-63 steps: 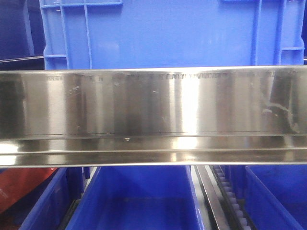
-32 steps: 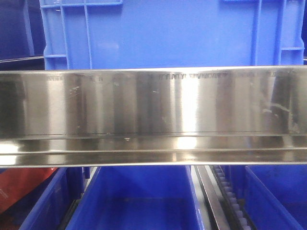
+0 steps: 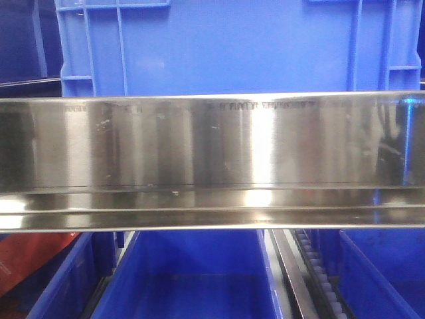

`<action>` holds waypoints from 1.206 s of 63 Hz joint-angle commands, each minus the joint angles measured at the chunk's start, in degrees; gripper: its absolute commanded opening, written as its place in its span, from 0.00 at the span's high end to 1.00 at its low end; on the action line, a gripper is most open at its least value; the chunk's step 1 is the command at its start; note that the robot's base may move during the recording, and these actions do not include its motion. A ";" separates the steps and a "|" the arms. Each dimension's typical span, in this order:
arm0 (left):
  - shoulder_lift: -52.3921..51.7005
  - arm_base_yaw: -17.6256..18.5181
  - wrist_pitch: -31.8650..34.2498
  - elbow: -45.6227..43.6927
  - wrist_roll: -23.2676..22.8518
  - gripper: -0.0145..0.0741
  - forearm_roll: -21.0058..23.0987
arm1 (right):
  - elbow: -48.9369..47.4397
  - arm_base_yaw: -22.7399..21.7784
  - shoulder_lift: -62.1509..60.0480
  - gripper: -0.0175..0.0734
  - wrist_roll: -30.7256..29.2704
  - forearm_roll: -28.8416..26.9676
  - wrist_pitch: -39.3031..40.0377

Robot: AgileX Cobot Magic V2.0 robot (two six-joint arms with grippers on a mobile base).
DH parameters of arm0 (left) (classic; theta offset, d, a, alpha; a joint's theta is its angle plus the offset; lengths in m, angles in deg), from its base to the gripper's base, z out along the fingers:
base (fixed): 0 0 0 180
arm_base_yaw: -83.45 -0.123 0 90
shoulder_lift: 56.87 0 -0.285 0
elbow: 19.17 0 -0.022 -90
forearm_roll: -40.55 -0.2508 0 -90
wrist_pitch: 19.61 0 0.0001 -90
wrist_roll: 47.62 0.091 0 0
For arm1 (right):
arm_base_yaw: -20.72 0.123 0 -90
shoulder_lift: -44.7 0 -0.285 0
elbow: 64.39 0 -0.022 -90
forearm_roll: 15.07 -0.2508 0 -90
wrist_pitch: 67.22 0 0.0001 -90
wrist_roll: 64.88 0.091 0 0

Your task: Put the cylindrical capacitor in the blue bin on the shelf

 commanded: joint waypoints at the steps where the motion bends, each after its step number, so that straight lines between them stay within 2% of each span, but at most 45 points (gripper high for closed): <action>1: -0.42 -0.24 0.53 0.02 -0.31 0.96 0.30 | 0.53 -1.00 -0.38 0.99 -3.86 -3.24 3.20; 5: -0.42 -0.24 0.53 0.02 -0.31 0.96 0.30 | 0.53 -1.23 -0.38 0.99 -6.86 -4.72 2.31; 19: -0.42 -0.24 0.53 0.02 -0.31 0.96 0.30 | 0.53 -1.23 -0.38 0.99 -5.71 -4.80 2.31; 36: -0.42 -0.24 0.53 0.02 -0.31 0.96 0.30 | 0.53 -3.95 -0.38 0.99 -4.70 -5.35 1.90; 76: -0.42 -0.24 0.53 0.02 -0.31 0.96 0.30 | 0.53 -3.94 -0.38 0.99 -4.70 -6.18 0.87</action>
